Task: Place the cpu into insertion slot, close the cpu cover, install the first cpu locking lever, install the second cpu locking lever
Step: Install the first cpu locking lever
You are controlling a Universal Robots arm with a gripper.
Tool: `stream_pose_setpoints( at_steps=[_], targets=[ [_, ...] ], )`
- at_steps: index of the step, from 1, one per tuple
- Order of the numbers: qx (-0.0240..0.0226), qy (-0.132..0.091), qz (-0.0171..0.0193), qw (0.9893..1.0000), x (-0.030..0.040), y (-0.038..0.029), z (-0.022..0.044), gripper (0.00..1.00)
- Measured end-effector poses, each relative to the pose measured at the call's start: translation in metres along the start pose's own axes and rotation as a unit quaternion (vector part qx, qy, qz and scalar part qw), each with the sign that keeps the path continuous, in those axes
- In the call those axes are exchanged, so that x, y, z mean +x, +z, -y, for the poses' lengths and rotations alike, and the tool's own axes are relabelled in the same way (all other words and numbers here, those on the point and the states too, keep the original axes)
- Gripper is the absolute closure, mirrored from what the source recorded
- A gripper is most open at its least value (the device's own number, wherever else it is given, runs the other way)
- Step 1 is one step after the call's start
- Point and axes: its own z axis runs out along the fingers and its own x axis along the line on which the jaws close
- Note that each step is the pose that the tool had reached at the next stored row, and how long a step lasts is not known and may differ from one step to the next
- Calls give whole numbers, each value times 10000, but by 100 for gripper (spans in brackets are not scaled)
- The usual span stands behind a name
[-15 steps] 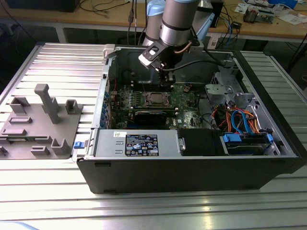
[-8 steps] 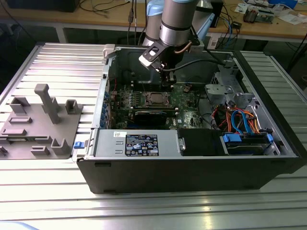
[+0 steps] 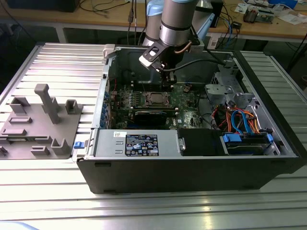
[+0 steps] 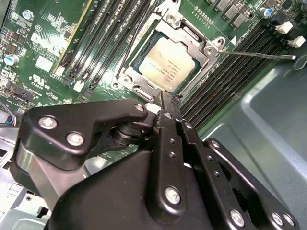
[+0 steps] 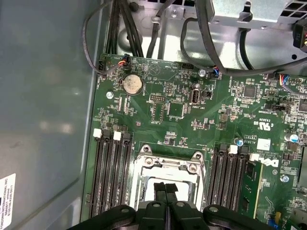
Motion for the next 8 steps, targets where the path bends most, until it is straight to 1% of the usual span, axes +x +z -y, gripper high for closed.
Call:
stream_pose_setpoints(
  at_steps=[2, 8],
  targets=[
    [4, -72, 11, 10000, 0, 0, 0, 89],
    [9, -235, 16, 9997, 0, 1, 0, 89]
  ],
)
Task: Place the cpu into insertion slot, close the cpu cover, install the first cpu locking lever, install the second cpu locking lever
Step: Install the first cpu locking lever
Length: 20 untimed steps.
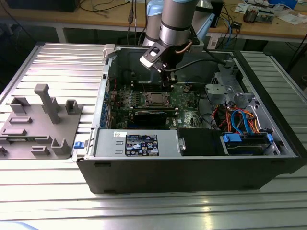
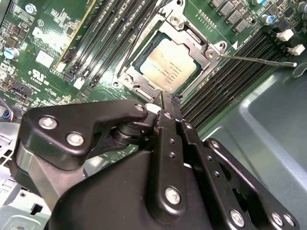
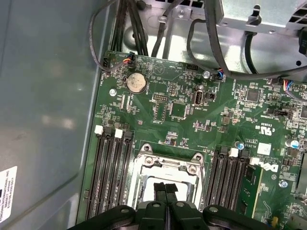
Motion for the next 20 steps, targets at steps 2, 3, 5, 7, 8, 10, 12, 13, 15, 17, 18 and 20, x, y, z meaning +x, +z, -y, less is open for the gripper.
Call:
stream_pose_setpoints(
  at_steps=[2, 3, 5, 7, 8, 10, 12, 13, 15, 17, 18, 20],
  targets=[
    [1, -37, 0, 10000, 0, 0, 0, 89],
    [2, -50, 1, 10000, 0, 0, 0, 89],
    [3, -82, 1, 10000, 0, 0, 0, 89],
    [4, -124, 2, 9999, 0, 0, 0, 89],
    [4, -137, 2, 9999, 0, 0, 0, 89],
    [5, -157, 2, 9999, 0, 0, 0, 89],
    [6, -176, 3, 9998, 0, 0, 0, 89],
    [6, -184, 3, 9998, 0, 0, 0, 89],
    [7, -228, 3, 9997, 0, 0, 0, 89],
    [8, -250, 4, 9997, 0, 0, 0, 89],
    [8, -254, 4, 9997, 0, 0, 0, 89],
    [9, -275, 4, 9996, 0, 0, 0, 89]
  ],
)
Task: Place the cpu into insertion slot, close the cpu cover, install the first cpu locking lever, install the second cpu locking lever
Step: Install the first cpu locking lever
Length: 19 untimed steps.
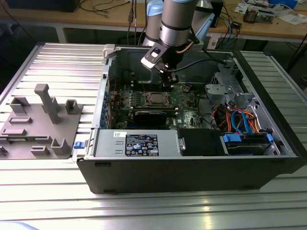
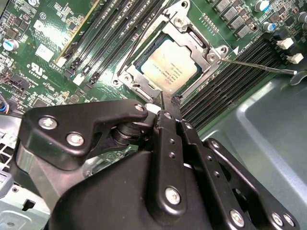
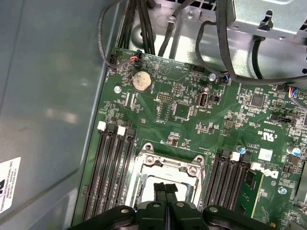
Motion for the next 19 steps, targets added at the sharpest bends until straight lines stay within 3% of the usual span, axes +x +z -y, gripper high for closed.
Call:
stream_pose_setpoints(
  at_steps=[7, 15, 19],
  targets=[
    [4, -72, 7, 10000, 1, 0, -2, 89],
    [11, -289, 12, 9996, 2, 0, -2, 89],
    [20, -416, 31, 9991, 1, 0, -2, 89]
  ],
)
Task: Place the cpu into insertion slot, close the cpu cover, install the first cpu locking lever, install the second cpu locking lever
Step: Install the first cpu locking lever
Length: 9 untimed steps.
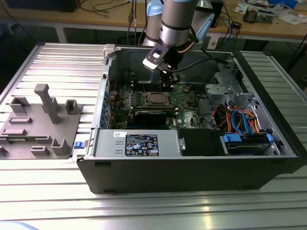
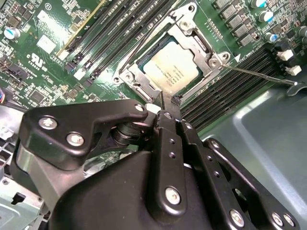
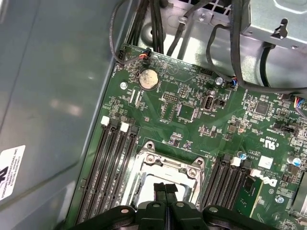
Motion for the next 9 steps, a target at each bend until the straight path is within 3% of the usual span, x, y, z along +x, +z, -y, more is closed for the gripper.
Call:
stream_pose_setpoints(
  at_steps=[9],
  targets=[
    [25, -179, 64, 9998, 1, 0, 0, 89]
  ],
)
